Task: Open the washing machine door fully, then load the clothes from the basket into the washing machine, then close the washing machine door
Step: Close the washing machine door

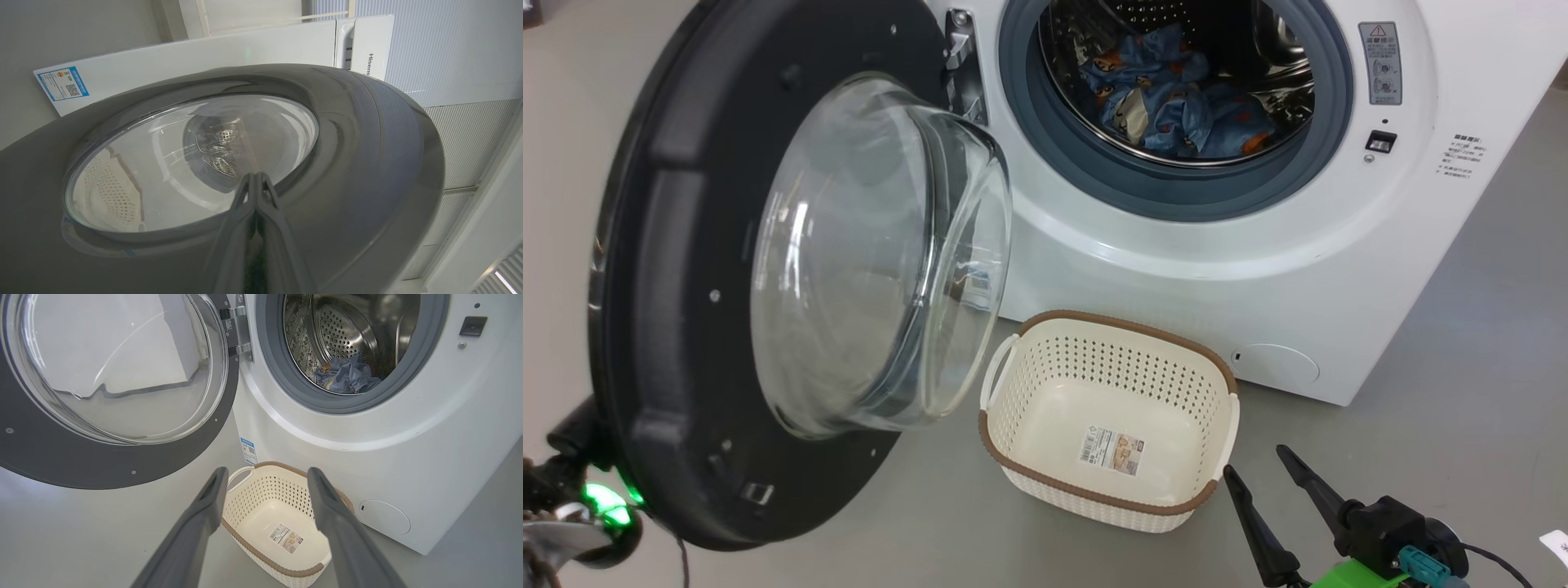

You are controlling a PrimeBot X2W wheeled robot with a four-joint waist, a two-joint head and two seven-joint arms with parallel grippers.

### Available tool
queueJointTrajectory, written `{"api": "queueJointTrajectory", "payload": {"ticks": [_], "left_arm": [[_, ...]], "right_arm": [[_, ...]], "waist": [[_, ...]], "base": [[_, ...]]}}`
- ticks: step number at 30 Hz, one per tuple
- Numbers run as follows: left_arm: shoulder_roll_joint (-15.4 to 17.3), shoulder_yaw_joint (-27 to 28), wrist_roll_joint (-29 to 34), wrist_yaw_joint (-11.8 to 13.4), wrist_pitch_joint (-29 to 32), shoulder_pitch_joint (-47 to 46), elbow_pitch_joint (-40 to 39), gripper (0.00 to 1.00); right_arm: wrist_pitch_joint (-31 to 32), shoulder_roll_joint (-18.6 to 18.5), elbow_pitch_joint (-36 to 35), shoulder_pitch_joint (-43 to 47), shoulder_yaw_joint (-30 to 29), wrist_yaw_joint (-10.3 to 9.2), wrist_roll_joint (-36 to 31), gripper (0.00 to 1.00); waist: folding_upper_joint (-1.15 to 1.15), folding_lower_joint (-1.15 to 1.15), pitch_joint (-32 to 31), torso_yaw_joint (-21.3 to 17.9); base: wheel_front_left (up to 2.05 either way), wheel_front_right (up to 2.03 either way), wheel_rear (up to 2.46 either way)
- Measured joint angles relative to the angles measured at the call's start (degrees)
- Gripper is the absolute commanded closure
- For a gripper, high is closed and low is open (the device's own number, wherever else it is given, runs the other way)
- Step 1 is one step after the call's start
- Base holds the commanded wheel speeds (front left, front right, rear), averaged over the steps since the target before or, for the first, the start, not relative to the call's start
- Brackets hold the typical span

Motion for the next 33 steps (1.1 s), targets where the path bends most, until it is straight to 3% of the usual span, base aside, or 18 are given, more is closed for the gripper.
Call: {"api": "queueJointTrajectory", "payload": {"ticks": [10, 19, 33], "left_arm": [[-5.75, -3.66, -1.63, 2.43, 2.23, 5.05, -11.44, 1.00], [-10.53, -8.91, -1.75, 2.93, 1.64, 8.44, -17.19, 1.00], [-11.24, -21.68, -5.21, 0.74, -7.79, 8.66, -16.19, 1.00]], "right_arm": [[0.00, 0.85, -0.19, 0.02, -0.41, 0.00, -0.01, 0.00], [0.00, 1.54, -0.19, 0.01, -0.31, 0.00, 0.00, 0.00], [0.00, 1.55, -0.12, 0.02, -0.01, 0.00, 0.00, 0.00]], "waist": [[0.00, 0.00, -0.26, -0.06], [0.00, 0.00, -0.37, -1.02], [0.00, 0.00, -0.31, -4.75]], "base": [[0.00, 0.00, 0.00], [0.00, 0.00, 0.00], [0.00, 0.00, 0.00]]}}
